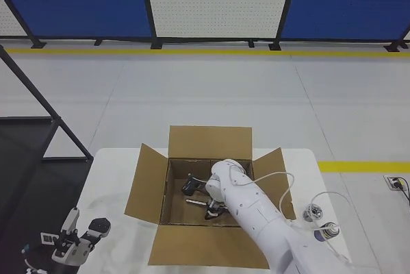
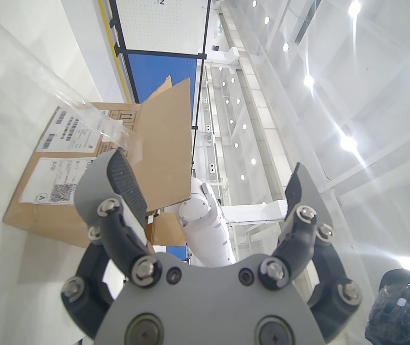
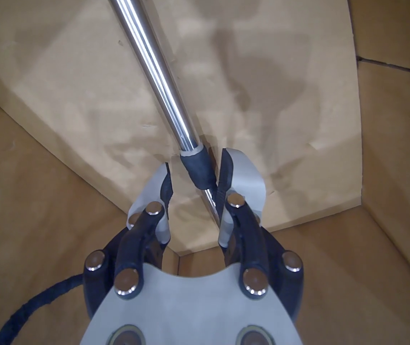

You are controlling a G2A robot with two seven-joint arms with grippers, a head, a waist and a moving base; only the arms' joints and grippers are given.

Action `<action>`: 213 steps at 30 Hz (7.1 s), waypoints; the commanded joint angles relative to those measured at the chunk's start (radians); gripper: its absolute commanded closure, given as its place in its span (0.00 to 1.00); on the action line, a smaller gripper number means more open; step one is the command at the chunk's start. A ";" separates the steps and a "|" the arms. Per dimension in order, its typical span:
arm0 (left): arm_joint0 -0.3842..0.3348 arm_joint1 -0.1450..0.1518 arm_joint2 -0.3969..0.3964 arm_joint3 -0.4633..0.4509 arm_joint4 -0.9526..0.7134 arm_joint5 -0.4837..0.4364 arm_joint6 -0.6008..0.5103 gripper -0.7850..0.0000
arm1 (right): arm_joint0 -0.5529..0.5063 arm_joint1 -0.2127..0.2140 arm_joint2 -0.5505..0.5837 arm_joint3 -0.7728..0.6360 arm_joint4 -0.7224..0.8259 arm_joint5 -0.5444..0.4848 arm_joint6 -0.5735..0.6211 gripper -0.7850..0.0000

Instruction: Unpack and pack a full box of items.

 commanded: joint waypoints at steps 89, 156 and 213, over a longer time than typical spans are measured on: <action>-0.030 0.002 0.051 0.016 0.075 0.032 -0.013 0.00 | -0.584 0.475 0.721 -1.566 -0.156 -0.112 0.041 1.00; -0.171 0.016 0.111 0.057 0.115 0.138 -0.012 0.00 | -1.319 0.646 1.684 -2.158 0.398 0.087 0.342 1.00; -0.142 0.021 0.027 0.073 -0.107 0.118 -0.049 0.00 | -1.118 0.732 0.953 -1.663 -0.367 0.616 0.441 1.00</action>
